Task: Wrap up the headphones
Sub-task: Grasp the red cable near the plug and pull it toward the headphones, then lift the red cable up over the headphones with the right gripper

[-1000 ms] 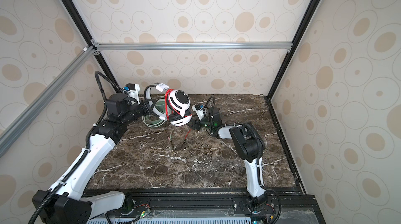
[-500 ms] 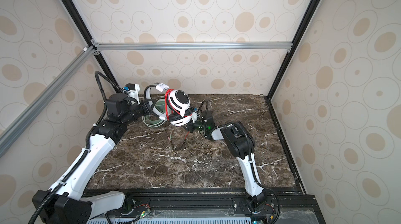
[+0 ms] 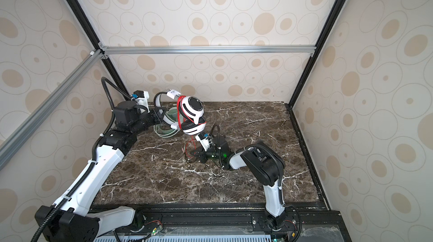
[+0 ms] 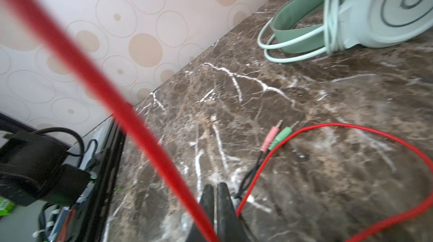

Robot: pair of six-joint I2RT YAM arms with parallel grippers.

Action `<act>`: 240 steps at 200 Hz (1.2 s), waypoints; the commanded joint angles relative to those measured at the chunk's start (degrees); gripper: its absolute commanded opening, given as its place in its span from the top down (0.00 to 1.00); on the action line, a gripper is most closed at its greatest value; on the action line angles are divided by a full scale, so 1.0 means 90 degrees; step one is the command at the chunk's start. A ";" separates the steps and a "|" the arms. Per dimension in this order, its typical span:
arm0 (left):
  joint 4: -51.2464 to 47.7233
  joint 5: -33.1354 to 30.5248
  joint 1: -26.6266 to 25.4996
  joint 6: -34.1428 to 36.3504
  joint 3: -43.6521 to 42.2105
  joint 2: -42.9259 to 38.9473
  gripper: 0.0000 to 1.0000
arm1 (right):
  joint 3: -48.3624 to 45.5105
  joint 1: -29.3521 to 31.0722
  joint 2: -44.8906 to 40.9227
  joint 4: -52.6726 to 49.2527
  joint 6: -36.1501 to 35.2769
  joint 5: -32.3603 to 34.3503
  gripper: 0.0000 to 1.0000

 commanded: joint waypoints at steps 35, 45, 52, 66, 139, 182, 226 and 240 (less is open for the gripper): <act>-0.0272 -0.1142 0.0070 -0.0812 0.0443 -0.0086 1.00 | 0.0425 0.1797 -0.1967 -0.3640 -0.1914 0.3336 1.00; -0.0475 -0.1375 0.0052 -0.0895 0.0540 -0.0035 1.00 | 0.0555 0.2081 -0.2116 -0.4010 -0.2099 0.3968 1.00; -0.0587 -0.1509 0.0053 -0.0924 0.0584 -0.0013 1.00 | 0.0690 0.2291 -0.2205 -0.4252 -0.2235 0.4507 1.00; -0.0674 -0.1716 0.0044 -0.0940 0.0617 0.0031 1.00 | 0.1052 0.2653 -0.2305 -0.4767 -0.2520 0.5520 1.00; -0.1109 -0.2333 -0.0286 -0.0360 0.0988 0.0307 1.00 | 0.3778 0.3110 -0.2381 -0.7757 -0.4322 0.9046 1.00; -0.1230 -0.2431 -0.0647 0.0390 0.1195 0.0455 1.00 | 0.4701 0.3012 -0.2160 -0.8202 -0.5664 1.0188 1.00; -0.1356 -0.2372 -0.1243 0.1583 0.1399 0.0510 1.00 | 0.4818 0.2596 -0.2164 -0.8088 -0.6512 1.0583 1.00; -0.1320 -0.2133 -0.1350 0.1892 0.1381 0.0489 1.00 | 0.4723 0.2445 -0.2222 -0.8014 -0.6729 1.0577 1.00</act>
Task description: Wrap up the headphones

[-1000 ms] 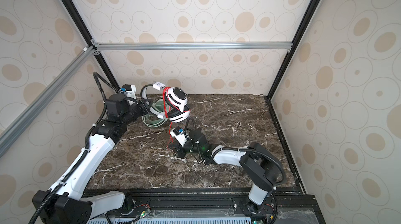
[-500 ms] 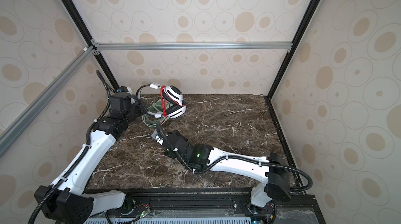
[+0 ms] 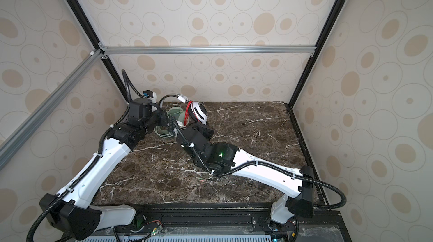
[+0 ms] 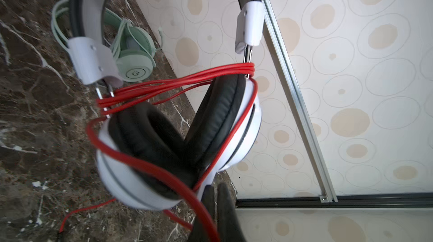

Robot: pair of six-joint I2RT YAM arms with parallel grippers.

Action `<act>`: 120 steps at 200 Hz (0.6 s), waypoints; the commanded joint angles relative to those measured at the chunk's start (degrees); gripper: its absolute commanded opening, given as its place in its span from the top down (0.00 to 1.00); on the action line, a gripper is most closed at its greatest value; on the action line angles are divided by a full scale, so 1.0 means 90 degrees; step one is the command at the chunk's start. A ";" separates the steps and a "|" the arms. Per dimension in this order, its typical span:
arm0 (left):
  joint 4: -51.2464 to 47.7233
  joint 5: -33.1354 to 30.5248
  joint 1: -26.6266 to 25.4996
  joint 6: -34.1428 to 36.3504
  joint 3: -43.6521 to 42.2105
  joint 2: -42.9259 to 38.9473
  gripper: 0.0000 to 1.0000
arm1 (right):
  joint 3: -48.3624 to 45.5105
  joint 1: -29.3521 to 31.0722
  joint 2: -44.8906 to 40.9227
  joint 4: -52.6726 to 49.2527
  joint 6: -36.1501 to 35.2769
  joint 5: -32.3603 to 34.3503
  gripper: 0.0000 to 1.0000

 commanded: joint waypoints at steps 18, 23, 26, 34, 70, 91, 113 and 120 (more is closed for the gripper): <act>0.0373 0.0681 -0.0309 0.1010 0.0333 -0.0117 1.00 | -0.0400 -0.0344 -0.0200 0.0434 -0.1222 0.0160 1.00; 0.0405 0.0741 -0.0347 0.1067 0.0314 -0.0119 1.00 | -0.0578 -0.0386 -0.0278 0.0645 -0.1379 0.0040 1.00; 0.0408 0.0785 -0.0362 0.1092 0.0311 -0.0115 1.00 | -0.0644 -0.0404 -0.0318 0.0707 -0.1418 -0.0047 1.00; 0.0408 0.0896 -0.0402 0.1162 0.0323 -0.0077 1.00 | -0.0735 -0.0481 -0.0419 0.0634 -0.1387 -0.0403 1.00; 0.0444 0.1427 -0.0484 0.1253 0.0332 0.0013 1.00 | -0.0507 -0.1080 -0.0770 -0.0196 -0.0375 -0.1956 1.00; 0.0525 0.1592 -0.0502 0.1263 0.0274 -0.0014 1.00 | -0.0361 -0.1368 -0.0888 -0.0456 -0.0062 -0.2859 1.00; 0.0565 0.1879 -0.0505 0.1248 0.0271 0.0006 1.00 | -0.0073 -0.1827 -0.0793 -0.0786 0.0371 -0.3704 1.00; 0.0588 0.1933 -0.0505 0.1253 0.0264 0.0008 1.00 | -0.0024 -0.1981 -0.0744 -0.0814 0.0437 -0.3904 1.00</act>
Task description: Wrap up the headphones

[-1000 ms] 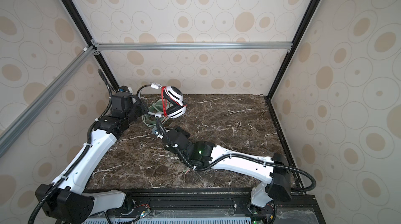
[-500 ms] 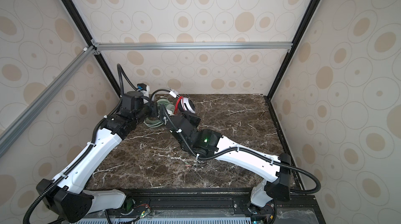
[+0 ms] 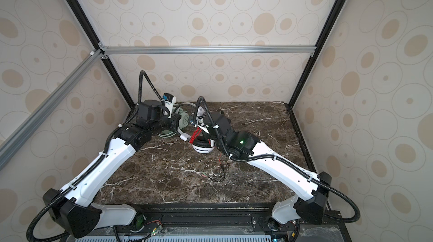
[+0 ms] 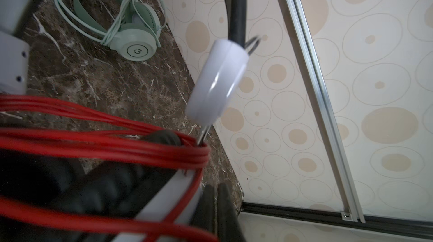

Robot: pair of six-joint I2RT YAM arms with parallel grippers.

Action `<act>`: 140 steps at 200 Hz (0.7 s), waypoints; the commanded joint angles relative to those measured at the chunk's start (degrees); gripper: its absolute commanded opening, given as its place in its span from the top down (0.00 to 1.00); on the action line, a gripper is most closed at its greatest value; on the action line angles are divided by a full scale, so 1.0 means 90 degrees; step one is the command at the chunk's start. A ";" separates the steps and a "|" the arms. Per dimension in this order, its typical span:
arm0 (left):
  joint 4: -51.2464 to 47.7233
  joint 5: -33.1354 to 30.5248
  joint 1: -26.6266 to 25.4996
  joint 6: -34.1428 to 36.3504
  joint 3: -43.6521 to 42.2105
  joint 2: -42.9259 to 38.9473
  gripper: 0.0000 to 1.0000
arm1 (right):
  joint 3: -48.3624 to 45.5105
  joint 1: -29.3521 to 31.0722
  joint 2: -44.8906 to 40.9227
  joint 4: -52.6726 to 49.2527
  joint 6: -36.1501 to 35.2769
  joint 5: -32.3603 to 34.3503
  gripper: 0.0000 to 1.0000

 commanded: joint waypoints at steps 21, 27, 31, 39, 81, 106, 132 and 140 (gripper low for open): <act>0.0531 0.0689 -0.0036 -0.0003 0.0255 -0.0134 1.00 | 0.0422 -0.0638 0.0169 -0.0433 0.0644 -0.1479 0.97; 0.0530 0.0694 -0.0032 -0.0002 0.0252 -0.0135 1.00 | 0.0469 -0.0702 0.0213 -0.0457 0.0683 -0.1546 0.95; 0.0530 0.0686 -0.0035 -0.0003 0.0255 -0.0134 1.00 | 0.0501 -0.0738 0.0232 -0.0478 0.0713 -0.1606 0.93; 0.0530 0.0662 -0.0030 -0.0005 0.0257 -0.0137 1.00 | 0.0538 -0.0856 0.0269 -0.0482 0.0821 -0.1724 0.88; 0.0670 0.0793 0.0016 -0.0171 0.0156 -0.0201 1.00 | 0.0385 -0.1911 0.0292 -0.0487 0.2103 -0.3304 0.60; 0.0992 0.1417 0.0250 -0.0469 0.0002 -0.0256 1.00 | 0.0016 -0.2654 0.0324 -0.0375 0.3180 -0.4825 0.51; 0.1597 0.2091 0.0835 -0.1169 -0.0336 -0.0383 1.00 | -0.0889 -0.3217 0.0227 0.0295 0.4244 -0.6237 0.44; 0.1773 0.2166 0.1024 -0.1419 -0.0454 -0.0437 1.00 | -0.1265 -0.3326 0.0133 0.0591 0.4495 -0.6541 0.43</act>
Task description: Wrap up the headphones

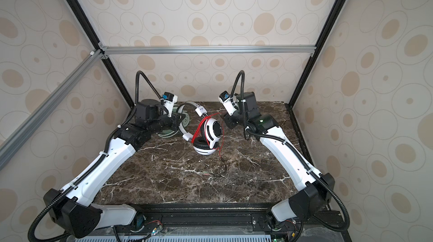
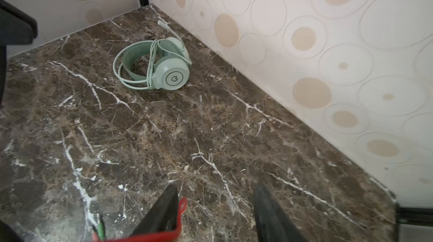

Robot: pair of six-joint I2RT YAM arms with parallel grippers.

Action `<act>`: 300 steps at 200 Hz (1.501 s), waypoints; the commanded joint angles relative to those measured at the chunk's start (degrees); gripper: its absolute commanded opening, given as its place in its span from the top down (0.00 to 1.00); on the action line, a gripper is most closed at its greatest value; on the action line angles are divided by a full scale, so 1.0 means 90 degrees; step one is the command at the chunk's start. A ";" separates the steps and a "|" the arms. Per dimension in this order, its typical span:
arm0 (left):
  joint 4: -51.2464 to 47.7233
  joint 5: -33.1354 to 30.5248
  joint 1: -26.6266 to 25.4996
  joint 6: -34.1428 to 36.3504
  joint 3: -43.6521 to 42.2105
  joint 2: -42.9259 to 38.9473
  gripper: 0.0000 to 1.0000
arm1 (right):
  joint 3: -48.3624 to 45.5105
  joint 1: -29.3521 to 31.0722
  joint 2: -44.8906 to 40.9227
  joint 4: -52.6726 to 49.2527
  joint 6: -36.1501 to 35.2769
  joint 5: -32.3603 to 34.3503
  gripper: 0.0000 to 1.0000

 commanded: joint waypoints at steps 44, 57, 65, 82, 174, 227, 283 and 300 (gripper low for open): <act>0.1054 -0.0281 0.1558 -0.1942 -0.0433 -0.0801 1.00 | -0.2621 -0.0377 -0.0759 0.1890 0.2007 -0.2075 0.41; 0.1069 -0.0350 0.1693 -0.1979 -0.0441 -0.0883 1.00 | -0.2764 -0.0375 -0.0782 0.1964 0.2039 -0.2066 0.41; 0.1144 -0.0316 0.1689 -0.1950 -0.0465 -0.0933 1.00 | -0.2807 -0.0379 -0.0728 0.2019 0.2056 -0.2106 0.41; 0.1407 -0.0242 0.1697 -0.1981 -0.0657 -0.1093 1.00 | -0.2837 -0.0361 -0.0510 0.2181 0.2103 -0.2153 0.41; 0.1518 0.0003 0.1695 -0.1947 -0.0665 -0.1073 1.00 | -0.2228 0.0784 0.1482 0.3623 0.1922 -0.2479 0.38; 0.1513 0.0041 0.1679 -0.1947 -0.0656 -0.1044 1.00 | -0.2565 0.1211 0.2397 0.5888 0.3759 -0.1533 0.39; 0.1525 0.0037 0.1681 -0.1937 -0.0665 -0.1063 1.00 | -0.2498 0.1204 0.3157 0.7004 0.4347 -0.1633 0.42; 0.1521 0.0032 0.1688 -0.1936 -0.0659 -0.1054 1.00 | -0.2337 0.1206 0.3406 0.7199 0.4510 -0.1821 0.44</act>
